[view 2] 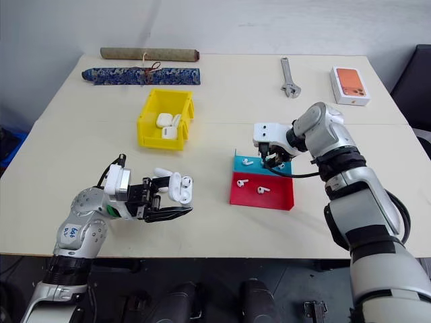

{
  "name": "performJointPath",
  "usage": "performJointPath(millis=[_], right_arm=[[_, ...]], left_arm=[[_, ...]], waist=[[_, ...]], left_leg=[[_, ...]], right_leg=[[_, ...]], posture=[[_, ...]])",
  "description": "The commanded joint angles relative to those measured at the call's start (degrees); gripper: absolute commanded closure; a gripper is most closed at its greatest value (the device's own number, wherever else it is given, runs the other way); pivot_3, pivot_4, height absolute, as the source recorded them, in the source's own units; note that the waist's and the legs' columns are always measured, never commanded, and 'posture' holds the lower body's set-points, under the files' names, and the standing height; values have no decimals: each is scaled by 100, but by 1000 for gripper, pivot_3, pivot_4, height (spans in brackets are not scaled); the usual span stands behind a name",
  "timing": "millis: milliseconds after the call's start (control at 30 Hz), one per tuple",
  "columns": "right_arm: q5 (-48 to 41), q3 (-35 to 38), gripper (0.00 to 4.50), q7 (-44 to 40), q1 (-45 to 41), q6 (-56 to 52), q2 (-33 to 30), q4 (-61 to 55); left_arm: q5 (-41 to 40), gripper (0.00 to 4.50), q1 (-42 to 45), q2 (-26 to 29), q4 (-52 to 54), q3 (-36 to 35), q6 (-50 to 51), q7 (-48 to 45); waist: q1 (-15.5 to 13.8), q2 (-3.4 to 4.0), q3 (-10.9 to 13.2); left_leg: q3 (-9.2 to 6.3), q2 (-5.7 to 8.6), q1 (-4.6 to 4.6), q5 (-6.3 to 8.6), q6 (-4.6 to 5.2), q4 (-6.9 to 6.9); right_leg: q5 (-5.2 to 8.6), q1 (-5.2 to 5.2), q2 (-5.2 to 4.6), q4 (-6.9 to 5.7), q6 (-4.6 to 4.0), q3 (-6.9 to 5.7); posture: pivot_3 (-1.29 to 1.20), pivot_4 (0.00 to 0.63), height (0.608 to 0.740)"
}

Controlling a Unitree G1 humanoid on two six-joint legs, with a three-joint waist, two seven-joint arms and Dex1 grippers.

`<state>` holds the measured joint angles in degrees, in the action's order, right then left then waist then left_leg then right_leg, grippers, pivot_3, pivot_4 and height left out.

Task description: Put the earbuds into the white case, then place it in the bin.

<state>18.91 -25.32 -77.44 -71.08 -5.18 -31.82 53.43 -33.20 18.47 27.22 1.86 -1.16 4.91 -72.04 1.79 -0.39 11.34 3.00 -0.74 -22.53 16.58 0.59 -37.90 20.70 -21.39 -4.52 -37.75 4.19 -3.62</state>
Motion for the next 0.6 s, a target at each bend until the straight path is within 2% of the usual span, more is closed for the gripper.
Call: performJointPath(millis=[33,600], right_arm=[[86,1,2609,62,-192,241,40,191],[319,-20,2609,258,-319,592,246,823]], left_arm=[[-25,1754,-31,47,264,-63,-49,30],[-54,1754,-111,90,416,-78,11,152]], waist=[[15,0,0],[10,0,0]], left_leg=[[1,0,0,0,-1,0],[0,-1,0,-1,-1,0]], right_leg=[[0,-1,0,0,0,1],[0,-1,0,-1,0,1]], posture=[[0,150,740],[0,150,740]])
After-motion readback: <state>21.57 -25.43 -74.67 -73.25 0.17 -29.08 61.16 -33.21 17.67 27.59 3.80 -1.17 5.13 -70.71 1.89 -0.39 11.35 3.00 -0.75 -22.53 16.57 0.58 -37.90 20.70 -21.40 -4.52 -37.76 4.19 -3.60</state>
